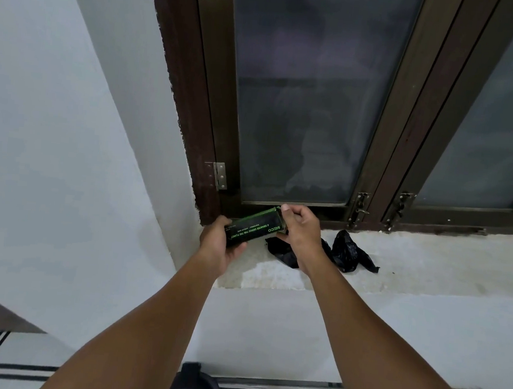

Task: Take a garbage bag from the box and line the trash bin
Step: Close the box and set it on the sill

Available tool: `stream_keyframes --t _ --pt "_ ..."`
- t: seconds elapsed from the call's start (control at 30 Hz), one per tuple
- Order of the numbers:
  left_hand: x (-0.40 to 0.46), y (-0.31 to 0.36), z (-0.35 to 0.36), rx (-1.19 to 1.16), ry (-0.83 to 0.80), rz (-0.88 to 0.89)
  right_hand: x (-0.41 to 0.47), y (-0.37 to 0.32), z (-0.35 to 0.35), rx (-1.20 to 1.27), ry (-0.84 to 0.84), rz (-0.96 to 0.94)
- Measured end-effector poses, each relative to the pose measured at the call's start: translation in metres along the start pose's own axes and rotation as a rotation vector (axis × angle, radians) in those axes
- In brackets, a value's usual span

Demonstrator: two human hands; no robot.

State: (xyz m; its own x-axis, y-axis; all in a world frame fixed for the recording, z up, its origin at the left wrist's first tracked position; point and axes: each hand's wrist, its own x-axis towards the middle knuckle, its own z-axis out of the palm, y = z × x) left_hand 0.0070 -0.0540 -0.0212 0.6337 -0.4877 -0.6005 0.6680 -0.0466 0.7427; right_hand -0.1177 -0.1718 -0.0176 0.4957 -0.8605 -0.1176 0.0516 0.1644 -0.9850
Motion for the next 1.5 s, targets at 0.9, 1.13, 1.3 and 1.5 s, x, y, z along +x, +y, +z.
stream_keyframes --t 0.9,1.13,1.3,1.5 --pt "0.003 -0.004 0.002 -0.026 0.033 0.370 -0.001 -0.010 0.004 0.094 -0.020 0.103" --pt "0.006 -0.007 0.005 0.031 0.041 0.410 -0.002 -0.013 0.003 0.051 -0.030 0.086" --pt "0.009 -0.008 0.002 0.071 0.050 0.366 -0.001 -0.015 0.004 0.002 -0.058 0.082" --pt "0.014 -0.006 -0.005 0.192 0.163 0.297 0.003 -0.001 0.005 -0.113 -0.054 0.113"
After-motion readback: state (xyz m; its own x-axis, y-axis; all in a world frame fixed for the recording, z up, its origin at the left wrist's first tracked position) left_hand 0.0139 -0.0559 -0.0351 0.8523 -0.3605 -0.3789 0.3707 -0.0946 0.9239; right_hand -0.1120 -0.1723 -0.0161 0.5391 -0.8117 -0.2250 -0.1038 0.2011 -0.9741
